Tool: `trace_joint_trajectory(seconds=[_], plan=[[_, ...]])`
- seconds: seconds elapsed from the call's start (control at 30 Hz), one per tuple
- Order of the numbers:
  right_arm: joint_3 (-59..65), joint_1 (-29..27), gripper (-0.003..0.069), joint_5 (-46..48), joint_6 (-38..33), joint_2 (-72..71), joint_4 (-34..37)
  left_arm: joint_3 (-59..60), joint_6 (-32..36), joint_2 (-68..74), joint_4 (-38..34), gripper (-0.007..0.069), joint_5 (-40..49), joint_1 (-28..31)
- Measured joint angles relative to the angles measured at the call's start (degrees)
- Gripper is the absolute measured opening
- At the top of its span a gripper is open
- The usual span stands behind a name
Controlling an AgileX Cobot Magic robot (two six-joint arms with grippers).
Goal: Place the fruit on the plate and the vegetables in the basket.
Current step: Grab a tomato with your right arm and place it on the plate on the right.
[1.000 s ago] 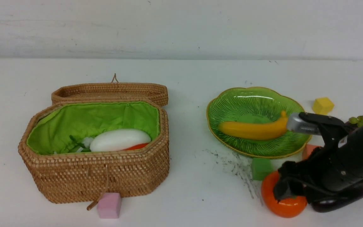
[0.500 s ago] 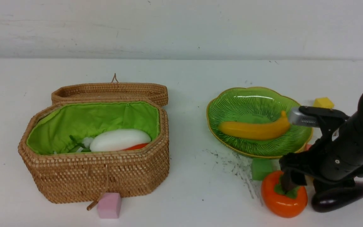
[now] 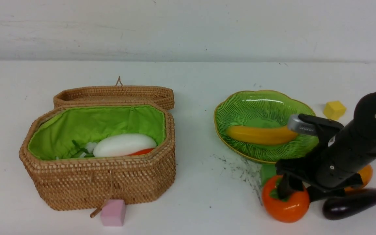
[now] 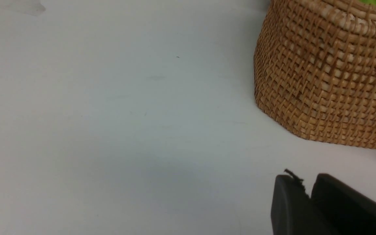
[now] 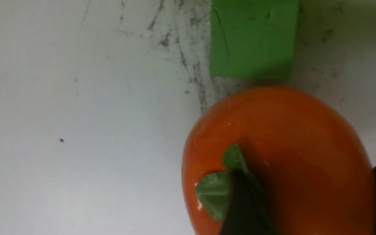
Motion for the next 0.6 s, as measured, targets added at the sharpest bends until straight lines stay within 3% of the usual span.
trace_joint_trajectory(seconds=[0.37,0.6], plan=[[-0.1,-0.1,0.0463,2.4,-0.2,-0.5,0.7,0.0,0.0,0.0,0.0,0.0105,0.0,0.0],[-2.5,-0.3,0.0463,8.7,-0.2,-5.3,-0.1,0.0,0.0,0.0,0.0,0.0113,0.0,0.0]])
